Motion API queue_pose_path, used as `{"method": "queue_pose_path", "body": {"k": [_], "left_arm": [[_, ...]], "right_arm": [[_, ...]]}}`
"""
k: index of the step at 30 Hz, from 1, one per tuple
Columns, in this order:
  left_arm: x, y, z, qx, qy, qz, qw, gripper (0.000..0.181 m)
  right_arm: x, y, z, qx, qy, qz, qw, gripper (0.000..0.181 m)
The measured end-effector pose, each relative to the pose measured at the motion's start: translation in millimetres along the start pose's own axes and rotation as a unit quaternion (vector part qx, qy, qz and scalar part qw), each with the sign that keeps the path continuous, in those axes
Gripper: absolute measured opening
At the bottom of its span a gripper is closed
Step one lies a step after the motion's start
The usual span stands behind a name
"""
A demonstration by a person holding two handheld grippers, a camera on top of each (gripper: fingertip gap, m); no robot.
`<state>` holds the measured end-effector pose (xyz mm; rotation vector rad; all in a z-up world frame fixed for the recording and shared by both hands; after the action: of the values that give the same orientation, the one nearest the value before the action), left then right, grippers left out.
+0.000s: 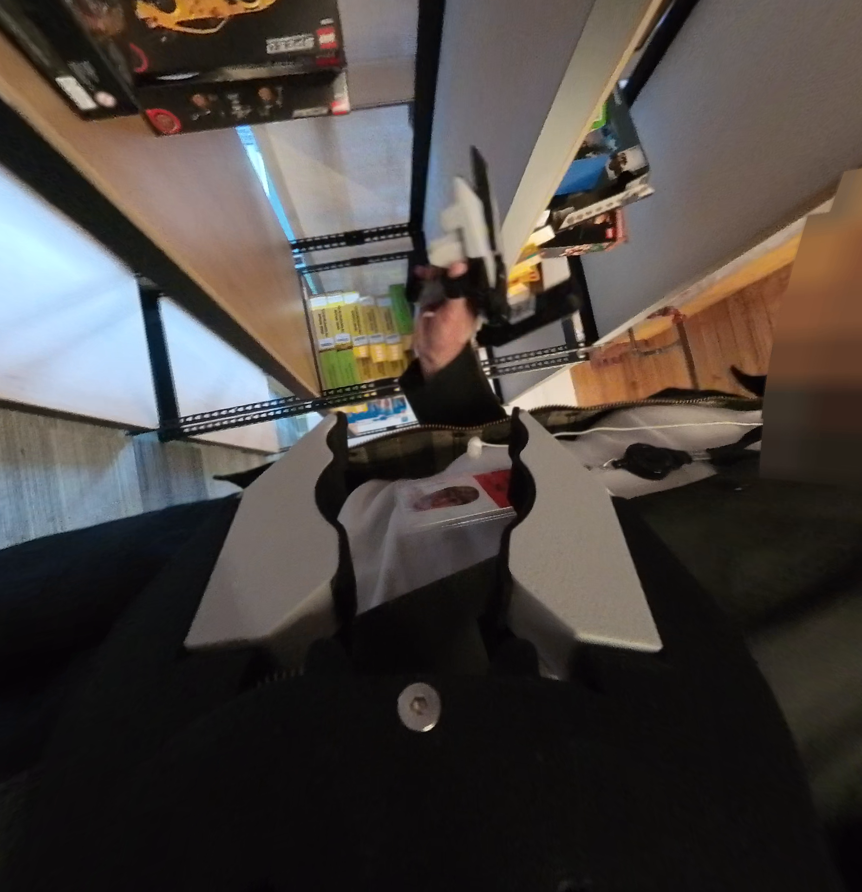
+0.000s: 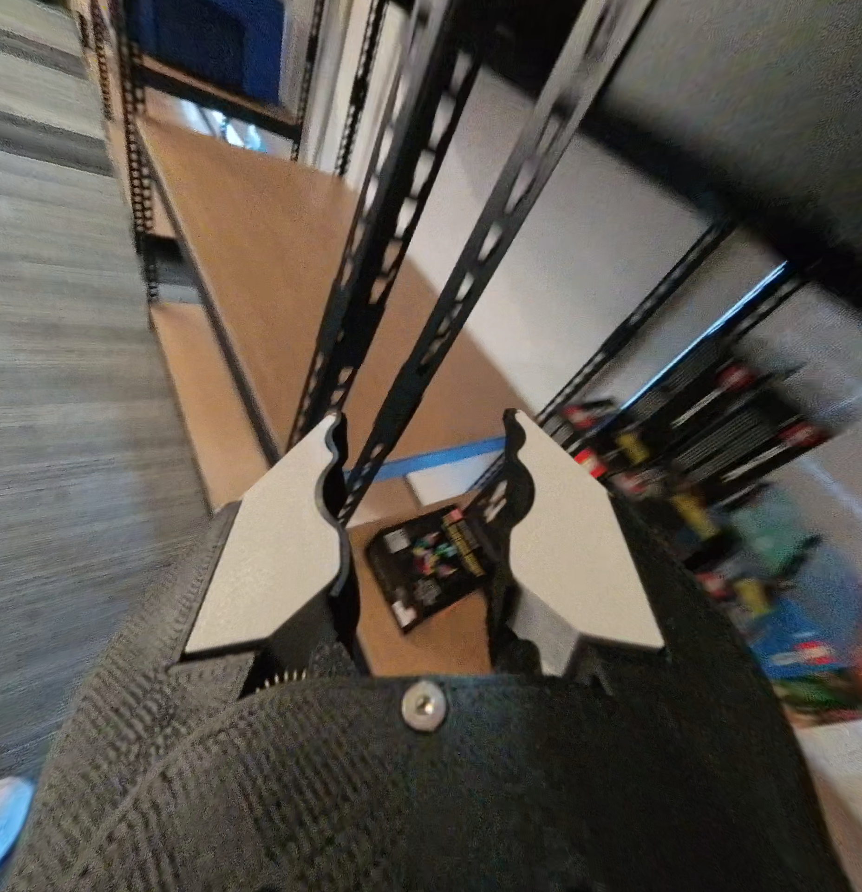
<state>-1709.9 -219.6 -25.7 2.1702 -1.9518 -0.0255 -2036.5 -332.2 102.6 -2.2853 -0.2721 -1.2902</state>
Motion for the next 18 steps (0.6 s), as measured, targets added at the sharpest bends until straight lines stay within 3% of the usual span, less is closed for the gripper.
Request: {"method": "queue_pose_path", "body": {"k": [2,5,8,11,13,18], "left_arm": [[16,6,0,-0.027,0.003,0.008,1.000,0.066],[42,20,-7,-0.047,0.033,0.033,0.998,0.066],[66,31,-23,-0.066,0.073,0.045,0.994,0.066],[85,37,-42,-0.080,0.111,0.051,0.989,0.066],[93,39,-53,-0.079,0.130,0.064,0.986,0.066],[101,43,-78,-0.077,0.163,0.086,0.980,0.066]], "right_arm": [[54,-22,-27,-0.011,0.008,-0.011,1.000,0.065],[138,-59,-76,-0.027,0.023,-0.088,0.995,0.066],[186,-62,-121,-0.031,-0.033,-0.055,0.997,0.080],[192,-31,-164,0.022,-0.108,0.024,0.994,0.084],[191,-8,-181,0.086,-0.139,0.056,0.985,0.074],[190,34,-211,0.128,-0.135,0.110,0.976,0.068]]}}
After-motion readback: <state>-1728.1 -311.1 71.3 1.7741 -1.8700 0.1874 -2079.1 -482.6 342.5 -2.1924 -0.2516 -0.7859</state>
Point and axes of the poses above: each gripper's, where its closed fingertips meet, y out along the fingers, x out of its top, z = x × y across the jaws, the point moved 7 cm from there along -y, back along the fingers, and after that the axes turned 8 degrees about z, right-handed, at the moved point
